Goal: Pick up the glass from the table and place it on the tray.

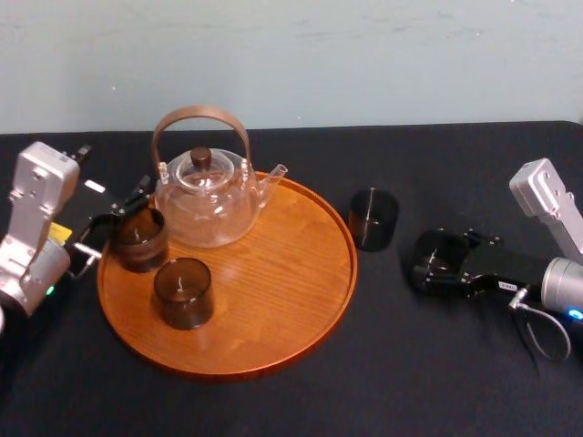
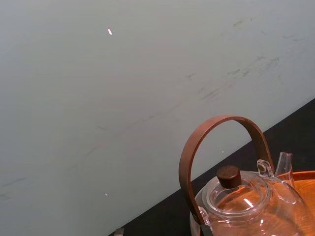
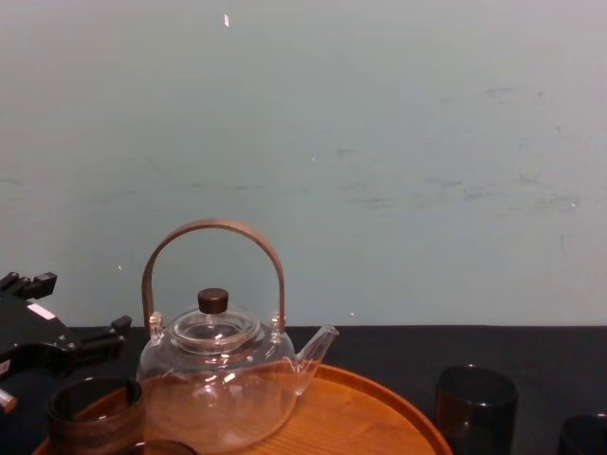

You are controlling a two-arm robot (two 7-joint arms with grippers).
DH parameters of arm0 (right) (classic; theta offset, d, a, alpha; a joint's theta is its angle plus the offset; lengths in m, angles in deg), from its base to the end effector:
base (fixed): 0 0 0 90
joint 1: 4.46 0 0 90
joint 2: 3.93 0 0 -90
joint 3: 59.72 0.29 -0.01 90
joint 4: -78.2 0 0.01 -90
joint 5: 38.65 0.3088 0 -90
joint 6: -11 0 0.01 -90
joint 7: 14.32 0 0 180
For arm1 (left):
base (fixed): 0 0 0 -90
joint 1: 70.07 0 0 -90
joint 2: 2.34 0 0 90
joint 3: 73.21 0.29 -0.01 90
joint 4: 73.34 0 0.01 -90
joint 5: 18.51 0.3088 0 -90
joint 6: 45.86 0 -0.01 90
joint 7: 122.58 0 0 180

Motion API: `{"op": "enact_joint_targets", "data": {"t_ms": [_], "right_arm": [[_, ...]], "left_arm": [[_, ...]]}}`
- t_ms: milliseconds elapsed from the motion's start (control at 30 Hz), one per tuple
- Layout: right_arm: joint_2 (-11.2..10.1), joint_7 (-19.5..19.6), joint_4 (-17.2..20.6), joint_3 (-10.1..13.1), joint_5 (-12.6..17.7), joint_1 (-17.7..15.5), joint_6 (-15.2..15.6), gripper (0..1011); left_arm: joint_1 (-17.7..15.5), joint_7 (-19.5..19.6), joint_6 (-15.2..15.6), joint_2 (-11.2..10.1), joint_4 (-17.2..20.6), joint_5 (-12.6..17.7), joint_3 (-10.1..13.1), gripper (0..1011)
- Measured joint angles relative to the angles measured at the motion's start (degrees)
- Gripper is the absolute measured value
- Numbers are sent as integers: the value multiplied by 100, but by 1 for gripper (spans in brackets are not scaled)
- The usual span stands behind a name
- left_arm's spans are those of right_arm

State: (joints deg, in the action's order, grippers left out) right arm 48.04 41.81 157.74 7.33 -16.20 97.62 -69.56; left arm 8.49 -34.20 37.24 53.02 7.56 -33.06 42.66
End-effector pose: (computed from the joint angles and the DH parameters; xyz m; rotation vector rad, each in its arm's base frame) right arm 0.3645 -0.1221 -0.2906 -0.4632 0.1158 -0.7678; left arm 0.3581 0.0826 -0.3023 0.3044 -0.2850 1.2479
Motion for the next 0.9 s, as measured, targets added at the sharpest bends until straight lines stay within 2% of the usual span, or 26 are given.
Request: {"op": "enact_joint_targets", "data": {"t_ms": [300,500,900], "right_arm": [[-2,-15,0,4,22,0,-6,905],[-37,-162,61,6,132,19,-66,905],[-182,-515,323,-215,235,211,-105,905]], "left_arm": [[0,0,0,0,0,0,0,1001],[0,0,0,0,0,0,0,1001],[0,0,0,0,0,0,0,1001]]}}
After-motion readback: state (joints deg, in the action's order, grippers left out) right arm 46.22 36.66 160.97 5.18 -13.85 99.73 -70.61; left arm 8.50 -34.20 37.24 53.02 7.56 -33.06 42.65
